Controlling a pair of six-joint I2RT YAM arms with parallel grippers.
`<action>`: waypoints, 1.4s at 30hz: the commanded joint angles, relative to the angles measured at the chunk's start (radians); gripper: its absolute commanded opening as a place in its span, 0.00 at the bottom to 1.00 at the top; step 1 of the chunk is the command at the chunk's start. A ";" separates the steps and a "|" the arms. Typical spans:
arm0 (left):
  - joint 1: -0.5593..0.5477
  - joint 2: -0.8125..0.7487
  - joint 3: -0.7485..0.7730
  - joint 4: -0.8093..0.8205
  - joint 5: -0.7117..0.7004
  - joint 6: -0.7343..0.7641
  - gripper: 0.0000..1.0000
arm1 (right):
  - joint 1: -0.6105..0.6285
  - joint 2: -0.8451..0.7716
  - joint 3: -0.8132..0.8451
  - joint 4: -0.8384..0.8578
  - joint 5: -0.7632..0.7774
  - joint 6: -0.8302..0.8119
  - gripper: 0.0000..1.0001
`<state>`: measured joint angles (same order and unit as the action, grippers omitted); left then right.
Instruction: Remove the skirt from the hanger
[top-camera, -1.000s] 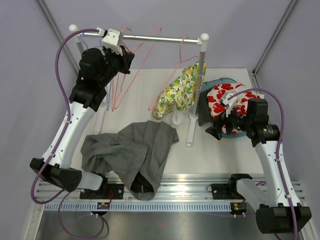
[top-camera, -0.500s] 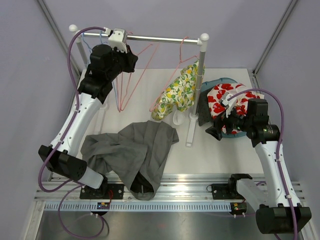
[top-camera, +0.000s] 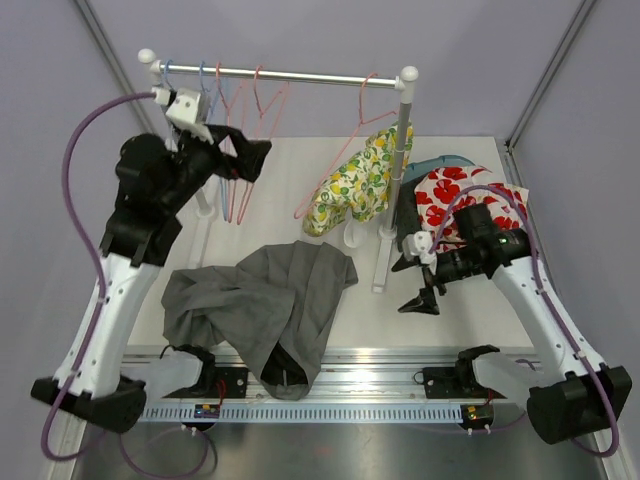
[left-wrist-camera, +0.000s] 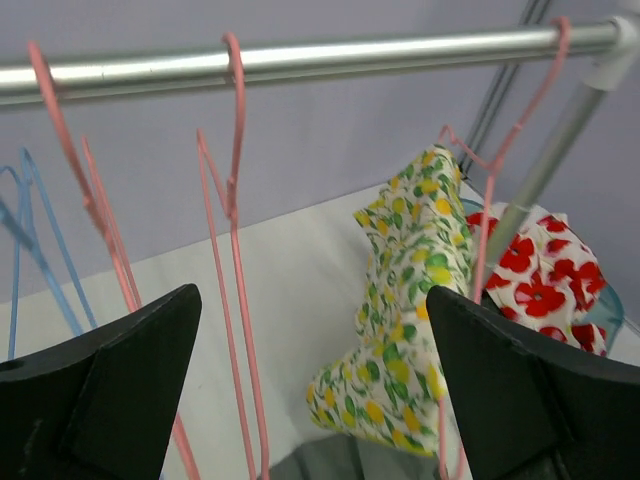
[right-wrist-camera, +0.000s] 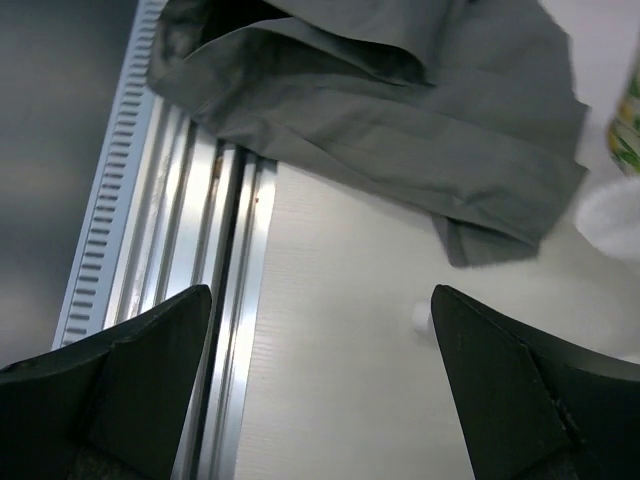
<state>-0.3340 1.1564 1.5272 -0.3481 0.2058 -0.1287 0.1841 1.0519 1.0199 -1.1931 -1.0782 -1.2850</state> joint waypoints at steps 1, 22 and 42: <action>0.004 -0.151 -0.134 -0.012 0.090 0.001 0.99 | 0.204 0.077 0.058 0.025 0.085 -0.105 0.99; 0.004 -0.759 -0.493 -0.187 -0.086 -0.104 0.99 | 1.066 0.810 0.454 0.495 0.846 -0.080 0.99; 0.004 -0.834 -0.567 -0.178 -0.080 -0.118 0.99 | 1.143 0.757 0.505 0.376 0.764 0.205 0.00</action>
<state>-0.3336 0.3408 0.9565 -0.5495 0.1295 -0.2413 1.3361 1.9366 1.4548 -0.6598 -0.2173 -1.1889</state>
